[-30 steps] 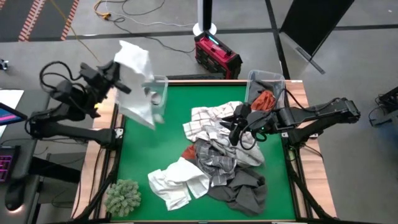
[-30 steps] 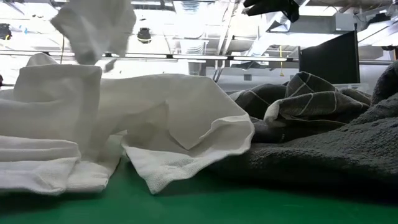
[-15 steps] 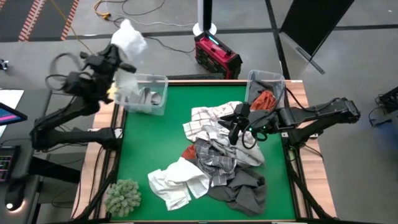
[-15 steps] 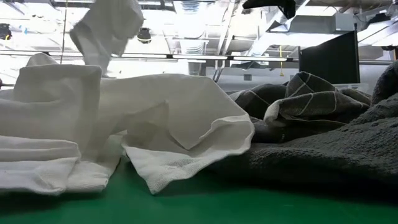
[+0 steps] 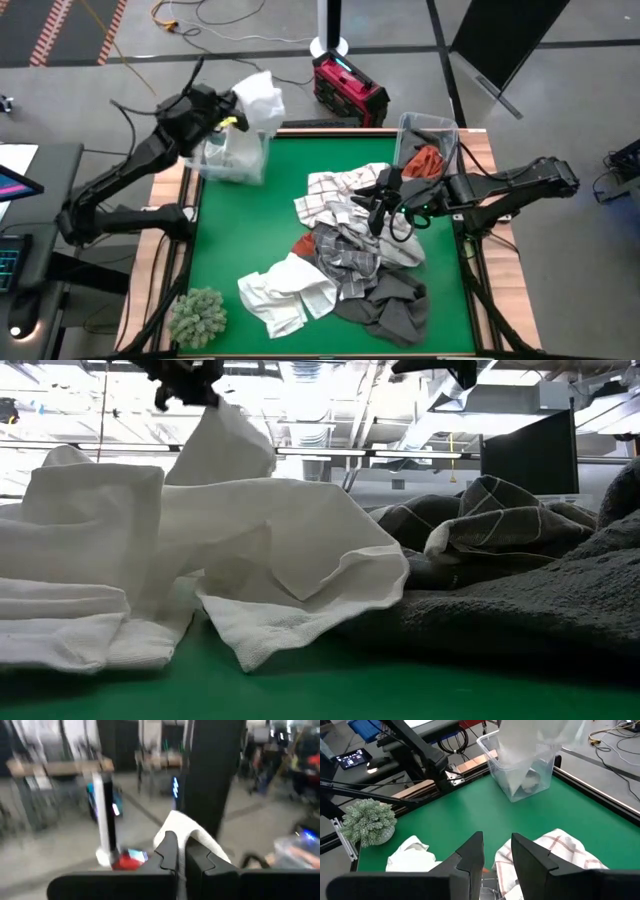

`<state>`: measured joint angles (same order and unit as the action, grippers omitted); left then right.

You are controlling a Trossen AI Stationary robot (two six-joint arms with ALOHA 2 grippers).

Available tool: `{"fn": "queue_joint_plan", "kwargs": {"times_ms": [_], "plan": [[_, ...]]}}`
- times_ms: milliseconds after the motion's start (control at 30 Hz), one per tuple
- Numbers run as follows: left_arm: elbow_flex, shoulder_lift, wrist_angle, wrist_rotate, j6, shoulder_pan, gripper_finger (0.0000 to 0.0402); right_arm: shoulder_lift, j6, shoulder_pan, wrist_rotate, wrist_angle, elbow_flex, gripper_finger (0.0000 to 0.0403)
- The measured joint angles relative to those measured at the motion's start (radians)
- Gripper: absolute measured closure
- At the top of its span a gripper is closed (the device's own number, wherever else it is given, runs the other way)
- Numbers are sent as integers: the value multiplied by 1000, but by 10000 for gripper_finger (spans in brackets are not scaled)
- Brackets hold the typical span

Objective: Sort towels by color in basket
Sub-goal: Put the white towel into the left transparent bin

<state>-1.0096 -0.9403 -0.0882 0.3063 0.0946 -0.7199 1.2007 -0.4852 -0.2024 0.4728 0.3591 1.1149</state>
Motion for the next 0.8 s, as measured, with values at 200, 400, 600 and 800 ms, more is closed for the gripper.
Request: {"fn": "queue_joint_plan", "kwargs": {"times_ms": [200, 400, 600, 800], "plan": [[0, 44, -246, -228, 116, -129, 402, 0, 8, 0, 0, 3, 0, 275], [-1, 108, -386, -471, 216, -221, 401, 0, 8, 0, 0, 3, 0, 275], [-1, 149, -635, -441, 246, -286, 401, 0, 8, 0, 0, 3, 0, 275], [-1, 149, -825, -241, 279, -310, 401, 0, 8, 0, 0, 3, 0, 275]]}}
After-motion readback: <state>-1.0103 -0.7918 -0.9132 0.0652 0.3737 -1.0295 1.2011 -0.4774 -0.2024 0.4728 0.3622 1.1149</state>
